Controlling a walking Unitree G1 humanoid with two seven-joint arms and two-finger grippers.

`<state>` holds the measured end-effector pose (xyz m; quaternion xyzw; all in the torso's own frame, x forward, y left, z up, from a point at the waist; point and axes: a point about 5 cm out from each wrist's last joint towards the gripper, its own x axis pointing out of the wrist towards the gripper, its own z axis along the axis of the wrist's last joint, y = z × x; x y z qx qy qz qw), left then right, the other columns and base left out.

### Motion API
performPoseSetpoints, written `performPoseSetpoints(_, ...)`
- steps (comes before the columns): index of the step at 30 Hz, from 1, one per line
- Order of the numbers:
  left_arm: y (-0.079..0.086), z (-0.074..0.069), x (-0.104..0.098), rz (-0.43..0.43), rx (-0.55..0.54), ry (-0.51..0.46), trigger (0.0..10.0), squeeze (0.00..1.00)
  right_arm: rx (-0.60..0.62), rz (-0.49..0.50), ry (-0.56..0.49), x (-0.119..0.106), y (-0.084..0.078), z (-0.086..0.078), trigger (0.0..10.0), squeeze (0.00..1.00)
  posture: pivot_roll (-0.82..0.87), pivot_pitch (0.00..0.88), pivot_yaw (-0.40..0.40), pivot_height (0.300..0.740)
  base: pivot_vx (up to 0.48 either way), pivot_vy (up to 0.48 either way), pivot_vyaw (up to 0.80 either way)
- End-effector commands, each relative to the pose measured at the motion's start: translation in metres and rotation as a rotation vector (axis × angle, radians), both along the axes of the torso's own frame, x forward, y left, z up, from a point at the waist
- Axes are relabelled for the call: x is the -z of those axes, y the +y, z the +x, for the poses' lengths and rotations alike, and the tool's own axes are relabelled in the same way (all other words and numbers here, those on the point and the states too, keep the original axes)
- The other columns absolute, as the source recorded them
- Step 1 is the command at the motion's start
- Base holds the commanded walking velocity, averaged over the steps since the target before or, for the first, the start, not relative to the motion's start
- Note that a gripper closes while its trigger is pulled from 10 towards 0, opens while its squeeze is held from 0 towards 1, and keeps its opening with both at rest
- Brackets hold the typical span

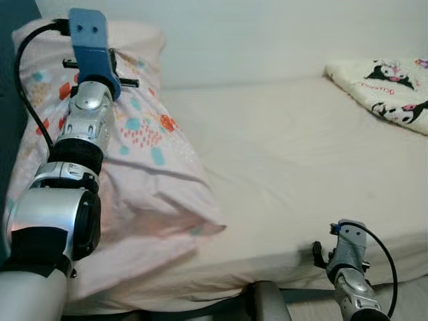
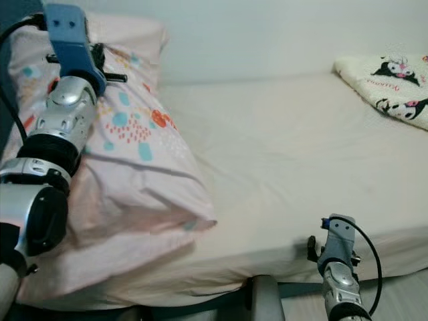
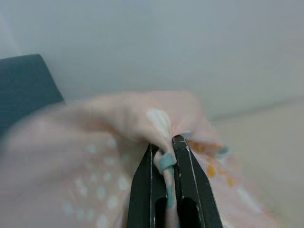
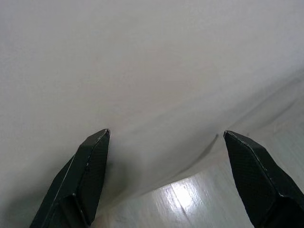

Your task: Clean up the room

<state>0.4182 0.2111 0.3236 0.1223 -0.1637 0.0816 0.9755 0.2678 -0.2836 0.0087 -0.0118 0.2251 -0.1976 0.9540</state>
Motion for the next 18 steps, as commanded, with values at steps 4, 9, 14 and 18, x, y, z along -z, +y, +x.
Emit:
performPoseSetpoints(4, 0.029, -0.008, -0.018, 0.053, -0.088, -0.053, 0.0, 0.00, 0.046, 0.031, 0.101, 0.026, 0.001, -0.030, 10.0, 0.00, -0.19, 0.165, 0.092, 0.541, 0.000, 0.000, 0.00)
performPoseSetpoints(9, 0.032, -0.007, -0.012, 0.034, -0.086, -0.030, 0.0, 0.00, 0.045, 0.019, 0.096, 0.027, 0.000, -0.035, 10.0, 0.00, -0.19, 0.185, 0.091, 0.541, 0.000, 0.000, 0.00)
performPoseSetpoints(14, 0.027, -0.006, -0.010, 0.070, -0.068, -0.018, 0.0, 0.00, 0.041, 0.013, 0.101, 0.031, 0.000, -0.044, 10.0, 0.00, -0.19, 0.240, 0.084, 0.541, 0.000, 0.000, 0.00)
performPoseSetpoints(18, 0.027, -0.006, -0.009, 0.131, -0.071, -0.006, 0.0, 0.00, 0.028, 0.010, 0.112, 0.035, 0.002, -0.054, 10.0, 0.00, -0.19, 0.270, 0.066, 0.541, 0.000, 0.000, 0.00)
